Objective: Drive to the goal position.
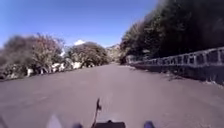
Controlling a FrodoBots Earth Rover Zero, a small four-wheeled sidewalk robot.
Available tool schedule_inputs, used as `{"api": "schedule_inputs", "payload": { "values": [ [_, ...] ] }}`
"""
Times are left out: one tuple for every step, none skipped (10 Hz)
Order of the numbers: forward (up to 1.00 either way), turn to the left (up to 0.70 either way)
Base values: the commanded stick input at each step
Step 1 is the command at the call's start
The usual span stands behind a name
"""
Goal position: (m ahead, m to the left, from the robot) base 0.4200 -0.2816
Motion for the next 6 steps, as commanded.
{"api": "schedule_inputs", "payload": {
  "values": [
    [0.5, 0.0],
    [0.5, 0.0],
    [0.5, 0.0],
    [0.5, 0.0],
    [0.5, 0.0],
    [0.5, 0.0]
  ]
}}
